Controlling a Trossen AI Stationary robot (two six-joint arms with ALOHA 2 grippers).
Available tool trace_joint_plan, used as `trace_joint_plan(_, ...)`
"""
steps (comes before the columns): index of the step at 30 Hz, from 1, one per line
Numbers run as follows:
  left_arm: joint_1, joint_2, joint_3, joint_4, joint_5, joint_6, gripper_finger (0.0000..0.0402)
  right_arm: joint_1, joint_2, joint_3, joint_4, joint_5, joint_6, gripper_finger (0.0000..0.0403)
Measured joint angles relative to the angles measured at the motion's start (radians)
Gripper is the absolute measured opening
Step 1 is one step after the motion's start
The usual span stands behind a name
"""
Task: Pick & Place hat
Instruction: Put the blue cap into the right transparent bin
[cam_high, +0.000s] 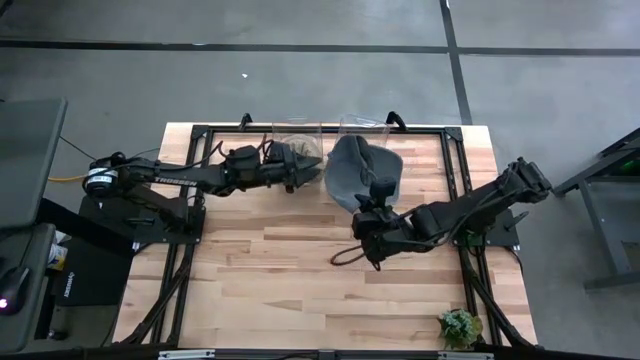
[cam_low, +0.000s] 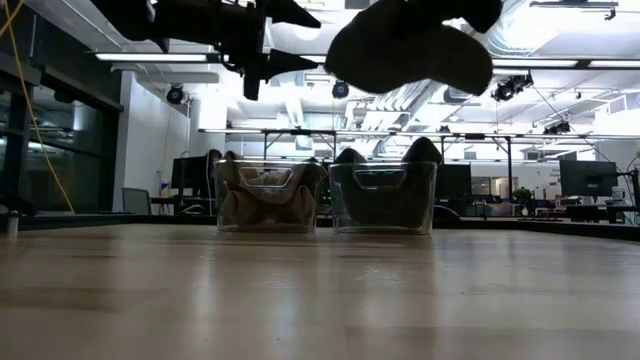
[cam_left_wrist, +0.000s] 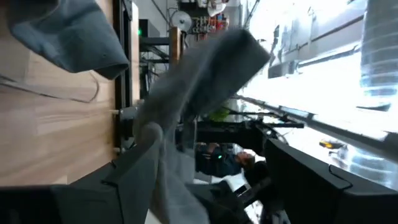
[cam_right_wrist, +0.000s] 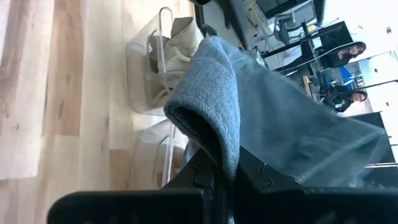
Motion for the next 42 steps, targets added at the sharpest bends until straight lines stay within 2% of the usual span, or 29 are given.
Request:
trace_joint_plan(5,0.003,0.0,0.0,-0.063,-0.008,0.031,0.0278,-0.04,0.0,0.0,0.088,-0.032,-0.085,0.0012)
trace_joint_plan(10,0.004,0.041,-0.002,-0.059,-0.045,0.046,0.0278,-0.07,0.0,0.0,0.169,-0.077,-0.155,0.0012)
trace_joint_plan(19,0.004,0.105,0.02,0.07,-0.031,0.046,0.0278,-0.098,0.0,0.0,0.25,-0.133,-0.216,0.0012)
trace_joint_plan(32,0.004,0.133,0.161,-0.023,0.017,0.099,0.0278,-0.098,0.001,0.0,0.293,-0.173,-0.265,0.0012)
trace_joint_plan(36,0.004,0.138,0.173,-0.128,0.023,0.097,0.0277,-0.097,0.001,0.0,0.296,-0.174,-0.267,0.0012)
trace_joint_plan(42,0.004,0.136,0.187,-0.169,0.025,0.082,0.0238,-0.097,0.001,0.0,0.303,-0.174,-0.273,0.0012)
